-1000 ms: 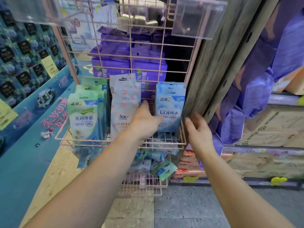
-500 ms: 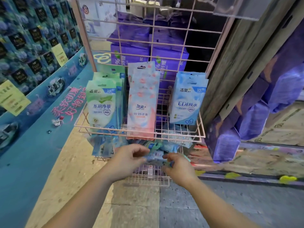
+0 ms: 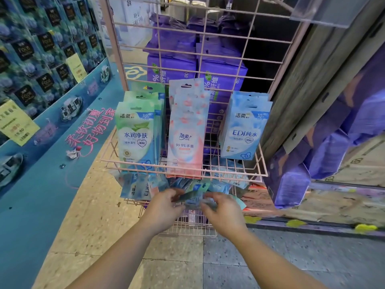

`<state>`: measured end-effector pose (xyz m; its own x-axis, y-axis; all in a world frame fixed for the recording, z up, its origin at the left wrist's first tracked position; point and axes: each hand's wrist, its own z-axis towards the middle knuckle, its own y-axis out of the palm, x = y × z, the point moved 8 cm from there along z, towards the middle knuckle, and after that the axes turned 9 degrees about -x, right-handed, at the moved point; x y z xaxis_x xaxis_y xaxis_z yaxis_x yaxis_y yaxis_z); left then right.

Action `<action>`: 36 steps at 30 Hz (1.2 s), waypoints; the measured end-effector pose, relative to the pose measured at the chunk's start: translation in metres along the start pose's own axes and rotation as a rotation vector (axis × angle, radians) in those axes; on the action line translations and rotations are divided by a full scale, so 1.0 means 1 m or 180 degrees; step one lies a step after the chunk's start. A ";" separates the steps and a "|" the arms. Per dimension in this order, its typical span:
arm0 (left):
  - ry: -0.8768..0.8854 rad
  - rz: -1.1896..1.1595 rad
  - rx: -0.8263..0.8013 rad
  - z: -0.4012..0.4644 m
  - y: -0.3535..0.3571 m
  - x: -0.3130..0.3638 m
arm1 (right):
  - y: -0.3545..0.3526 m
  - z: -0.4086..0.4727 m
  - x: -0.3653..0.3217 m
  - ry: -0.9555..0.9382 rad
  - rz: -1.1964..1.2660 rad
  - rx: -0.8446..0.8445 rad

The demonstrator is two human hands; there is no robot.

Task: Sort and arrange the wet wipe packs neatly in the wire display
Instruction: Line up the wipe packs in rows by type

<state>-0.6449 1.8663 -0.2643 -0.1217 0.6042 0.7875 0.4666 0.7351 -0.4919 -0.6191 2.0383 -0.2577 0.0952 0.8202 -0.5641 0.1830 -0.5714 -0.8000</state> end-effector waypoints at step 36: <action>0.0089 -0.0941 -0.1132 -0.029 0.003 -0.009 | -0.066 -0.038 0.036 -0.0419 -0.0524 0.0662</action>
<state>-0.6174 1.8548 -0.2621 -0.2733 0.3725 0.8869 0.6875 0.7205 -0.0908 -0.5906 2.1062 -0.2174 -0.0493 0.8996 -0.4340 -0.0204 -0.4353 -0.9001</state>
